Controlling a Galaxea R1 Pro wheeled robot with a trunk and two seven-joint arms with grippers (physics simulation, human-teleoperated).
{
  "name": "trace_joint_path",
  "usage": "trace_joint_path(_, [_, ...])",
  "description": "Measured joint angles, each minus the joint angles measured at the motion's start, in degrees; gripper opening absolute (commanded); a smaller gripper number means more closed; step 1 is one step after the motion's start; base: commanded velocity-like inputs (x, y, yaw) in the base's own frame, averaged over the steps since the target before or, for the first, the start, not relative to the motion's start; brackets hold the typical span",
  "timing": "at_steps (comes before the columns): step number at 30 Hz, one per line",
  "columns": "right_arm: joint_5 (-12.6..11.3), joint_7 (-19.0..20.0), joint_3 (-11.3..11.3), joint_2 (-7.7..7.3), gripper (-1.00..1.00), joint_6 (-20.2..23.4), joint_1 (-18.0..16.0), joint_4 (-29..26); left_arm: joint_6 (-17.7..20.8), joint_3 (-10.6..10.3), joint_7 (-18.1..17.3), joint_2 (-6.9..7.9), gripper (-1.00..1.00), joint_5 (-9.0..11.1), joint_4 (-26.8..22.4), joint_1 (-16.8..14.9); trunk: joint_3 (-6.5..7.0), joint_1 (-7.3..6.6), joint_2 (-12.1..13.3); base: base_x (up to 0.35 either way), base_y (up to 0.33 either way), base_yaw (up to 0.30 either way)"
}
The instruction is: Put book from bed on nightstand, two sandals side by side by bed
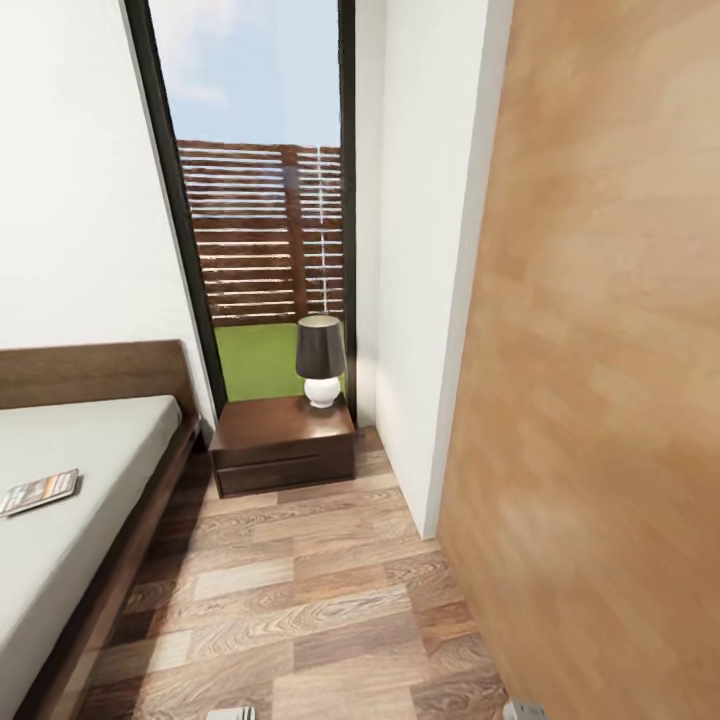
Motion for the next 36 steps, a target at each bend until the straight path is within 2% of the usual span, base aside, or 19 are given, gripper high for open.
trace_joint_path(6, [0.0,0.0,0.0,0.0,1.0,0.0,0.0,0.0,0.0,0.0,0.0,0.03,1.0,0.0,0.0,0.0,0.0,0.0,0.0,0.063,0.0,0.001])
trace_joint_path(18, [0.0,0.0,0.0,0.0,1.0,0.0,0.0,0.0,0.0,0.0,0.0,0.0,1.0,0.0,0.0,0.0,0.0,-0.01,0.0,0.269,-0.05,0.0])
trace_joint_path(36, [0.0,0.0,0.0,0.0,1.0,0.0,0.0,0.0,0.1,0.0,0.0,0.0,1.0,0.0,0.0,0.0,0.0,0.01,0.0,0.067,-0.05,0.002])
